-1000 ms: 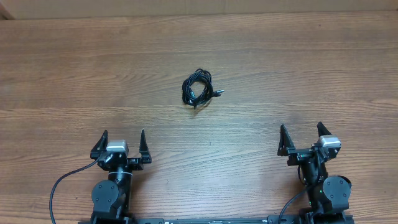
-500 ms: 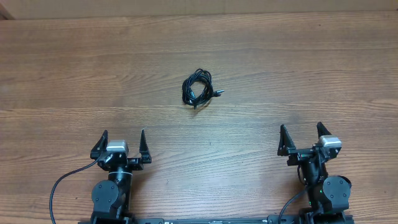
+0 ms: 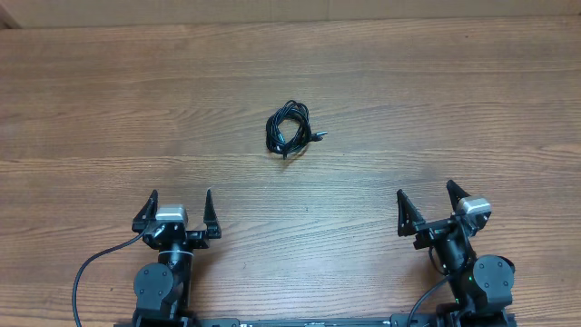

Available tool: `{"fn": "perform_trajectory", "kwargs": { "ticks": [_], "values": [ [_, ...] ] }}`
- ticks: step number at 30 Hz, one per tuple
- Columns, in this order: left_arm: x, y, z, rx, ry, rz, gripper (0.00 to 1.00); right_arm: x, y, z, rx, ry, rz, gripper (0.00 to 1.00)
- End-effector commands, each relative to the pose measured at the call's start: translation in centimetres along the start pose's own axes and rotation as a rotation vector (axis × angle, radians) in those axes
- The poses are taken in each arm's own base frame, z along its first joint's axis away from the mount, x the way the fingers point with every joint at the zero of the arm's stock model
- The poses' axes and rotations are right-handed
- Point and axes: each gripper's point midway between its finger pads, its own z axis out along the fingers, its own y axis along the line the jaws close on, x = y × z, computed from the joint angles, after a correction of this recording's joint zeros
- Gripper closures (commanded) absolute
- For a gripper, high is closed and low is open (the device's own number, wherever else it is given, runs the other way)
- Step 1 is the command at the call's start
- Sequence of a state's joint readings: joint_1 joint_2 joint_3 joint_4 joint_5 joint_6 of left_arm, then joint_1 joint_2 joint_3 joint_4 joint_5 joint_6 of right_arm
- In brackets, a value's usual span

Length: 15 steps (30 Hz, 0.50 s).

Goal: Untangle cables

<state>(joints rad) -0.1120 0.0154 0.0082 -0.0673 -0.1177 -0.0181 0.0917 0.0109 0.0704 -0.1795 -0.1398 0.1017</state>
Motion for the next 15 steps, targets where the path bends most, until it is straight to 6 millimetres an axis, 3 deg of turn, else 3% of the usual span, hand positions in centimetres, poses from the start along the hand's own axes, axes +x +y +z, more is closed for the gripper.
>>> {"fn": "perform_trajectory", "kwargs": {
  "ticks": [1, 15],
  "values": [
    [-0.1, 0.2, 0.0, -0.012, -0.010, 0.014, 0.00, -1.3, 0.5, -0.4, -0.018, -0.026, 0.001, 0.00],
    [-0.1, 0.2, 0.0, -0.012, -0.010, 0.014, 0.00, 0.8, 0.2, -0.4, -0.004, 0.059, 0.043, 0.00]
  ]
}}
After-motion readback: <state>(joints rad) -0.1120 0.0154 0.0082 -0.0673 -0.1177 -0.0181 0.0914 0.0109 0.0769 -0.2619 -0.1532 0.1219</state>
